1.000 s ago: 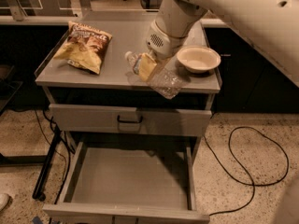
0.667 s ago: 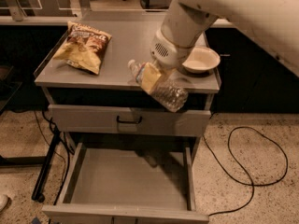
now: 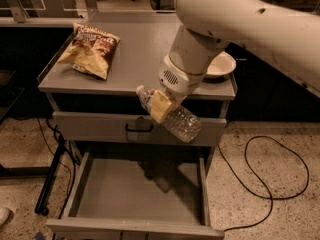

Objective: Place water bottle into middle drawer

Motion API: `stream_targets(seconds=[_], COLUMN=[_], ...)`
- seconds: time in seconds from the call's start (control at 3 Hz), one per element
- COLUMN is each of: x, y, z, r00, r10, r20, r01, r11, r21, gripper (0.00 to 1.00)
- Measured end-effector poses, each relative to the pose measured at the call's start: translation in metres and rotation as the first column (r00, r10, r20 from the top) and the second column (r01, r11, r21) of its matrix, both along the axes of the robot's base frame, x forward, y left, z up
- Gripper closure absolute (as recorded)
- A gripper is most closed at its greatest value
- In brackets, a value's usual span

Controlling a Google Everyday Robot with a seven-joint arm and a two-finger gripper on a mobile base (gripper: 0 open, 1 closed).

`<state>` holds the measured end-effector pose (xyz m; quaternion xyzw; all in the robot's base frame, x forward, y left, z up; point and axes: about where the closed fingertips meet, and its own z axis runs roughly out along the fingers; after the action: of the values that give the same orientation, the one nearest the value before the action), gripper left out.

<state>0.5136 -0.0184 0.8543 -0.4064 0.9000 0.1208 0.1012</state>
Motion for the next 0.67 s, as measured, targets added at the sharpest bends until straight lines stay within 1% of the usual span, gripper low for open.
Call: stream_targets(seconds=[0.33, 0.67], x=[-0.008, -0.018], y=[0.007, 0.014], z=[-0.025, -0.066], r00=[0.9985, 0.9944], r10=[-0.007, -0.047], r20=[-0.054, -0.095], r01=[0.008, 0.049], r11=[1.000, 0.999], r21=[0.014, 0.022], gripper=[1.00, 1.00])
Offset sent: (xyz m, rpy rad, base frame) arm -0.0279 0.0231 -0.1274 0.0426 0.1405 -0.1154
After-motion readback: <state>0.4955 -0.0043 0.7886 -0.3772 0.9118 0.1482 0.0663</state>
